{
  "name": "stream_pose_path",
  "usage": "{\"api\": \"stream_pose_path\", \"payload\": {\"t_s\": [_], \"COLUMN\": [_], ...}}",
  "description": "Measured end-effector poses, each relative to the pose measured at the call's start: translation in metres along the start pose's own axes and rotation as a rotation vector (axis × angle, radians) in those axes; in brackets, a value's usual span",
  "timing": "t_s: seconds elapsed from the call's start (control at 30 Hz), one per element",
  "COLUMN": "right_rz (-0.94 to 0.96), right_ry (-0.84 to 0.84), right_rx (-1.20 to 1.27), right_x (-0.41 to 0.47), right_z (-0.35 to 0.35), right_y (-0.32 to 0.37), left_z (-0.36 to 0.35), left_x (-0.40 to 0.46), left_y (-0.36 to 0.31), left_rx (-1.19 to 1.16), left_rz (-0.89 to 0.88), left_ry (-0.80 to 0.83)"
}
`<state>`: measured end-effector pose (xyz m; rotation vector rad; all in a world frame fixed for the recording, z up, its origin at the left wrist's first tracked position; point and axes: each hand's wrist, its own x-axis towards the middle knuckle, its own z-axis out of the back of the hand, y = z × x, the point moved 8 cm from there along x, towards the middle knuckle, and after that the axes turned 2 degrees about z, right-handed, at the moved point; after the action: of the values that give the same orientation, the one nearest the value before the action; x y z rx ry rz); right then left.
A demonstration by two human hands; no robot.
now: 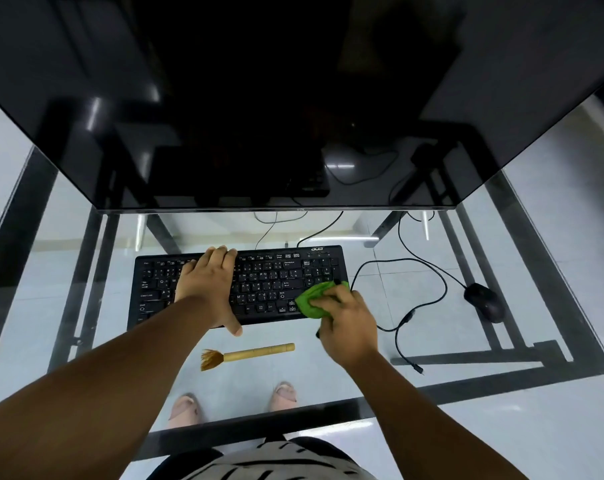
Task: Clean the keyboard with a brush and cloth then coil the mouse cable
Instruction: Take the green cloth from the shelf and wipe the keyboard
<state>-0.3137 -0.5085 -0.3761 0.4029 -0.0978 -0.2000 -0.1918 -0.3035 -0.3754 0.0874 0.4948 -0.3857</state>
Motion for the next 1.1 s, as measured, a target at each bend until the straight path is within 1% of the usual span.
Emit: {"api": "stream_pose_path", "payload": {"t_s": [0.03,0.1,0.23,0.27,0.3,0.4,0.43,0.47,0.57,0.6,0.7,0.73,0.77,0.87,0.9,0.93,1.0,1.03,1.07,1.1], "right_rz": [0.035,0.040,-0.136,-0.150,-0.130,0.026,0.031,-0.007,-0.170,-0.167,-0.062,-0.056,-0.095,-0.360,-0.370,-0.319,-0.139,-0.079,-0.081,-0.143], "right_ry": [0.011,0.013,-0.070,-0.079,-0.077,-0.026,-0.022,-0.031,-0.048,-0.030,0.064,0.081,0.083,0.048,0.056,0.080,0.162,0.185,0.188,0.169], "right_rx": [-0.001,-0.024,-0.024,-0.019,-0.023,-0.034,-0.042,-0.045,-0.031,-0.030,-0.068,-0.087,-0.094,-0.051,-0.043,-0.040,-0.056,-0.076,-0.091,-0.091], "right_x": [-0.001,-0.001,-0.006,-0.006,-0.005,0.000,0.003,0.007,0.024,0.030,0.050,0.054,0.057,0.061,0.063,0.066,0.068,0.068,0.069,0.072], "right_z": [-0.002,-0.001,0.008,0.007,0.006,-0.001,-0.001,0.001,0.006,0.005,-0.001,-0.002,-0.001,0.004,0.003,0.001,-0.008,-0.010,-0.008,-0.004], "right_y": [0.007,0.008,-0.021,-0.021,-0.016,0.004,0.003,-0.003,-0.024,-0.023,-0.007,-0.005,-0.008,-0.026,-0.023,-0.014,0.008,0.013,0.009,0.000], "left_z": [0.000,0.000,-0.001,-0.002,-0.002,-0.002,-0.002,-0.002,-0.002,-0.002,-0.002,-0.002,-0.002,-0.003,-0.003,-0.003,-0.002,-0.002,-0.002,-0.001], "left_x": [0.000,0.000,0.001,0.001,0.001,0.002,0.002,0.002,0.002,0.002,0.002,0.002,0.002,0.002,0.002,0.003,0.003,0.002,0.002,0.002], "left_y": [0.000,0.000,0.000,0.001,0.001,0.001,0.001,0.000,0.000,0.000,0.001,0.001,0.001,0.001,0.001,0.000,0.001,0.001,0.001,0.002], "left_rx": [-0.001,-0.001,-0.002,-0.002,-0.002,-0.009,-0.008,-0.007,-0.011,-0.010,-0.012,-0.011,-0.009,-0.007,-0.007,-0.007,-0.015,-0.019,-0.018,-0.015], "left_rz": [0.000,0.000,-0.002,-0.001,-0.003,-0.001,-0.001,-0.001,-0.002,-0.002,0.002,0.003,0.003,0.003,0.003,0.000,-0.001,0.000,0.000,0.002], "left_ry": [-0.001,-0.004,0.000,0.000,0.000,-0.005,-0.005,-0.006,-0.004,-0.003,-0.002,-0.002,0.000,0.001,0.001,0.000,-0.006,-0.008,-0.008,-0.007]}}
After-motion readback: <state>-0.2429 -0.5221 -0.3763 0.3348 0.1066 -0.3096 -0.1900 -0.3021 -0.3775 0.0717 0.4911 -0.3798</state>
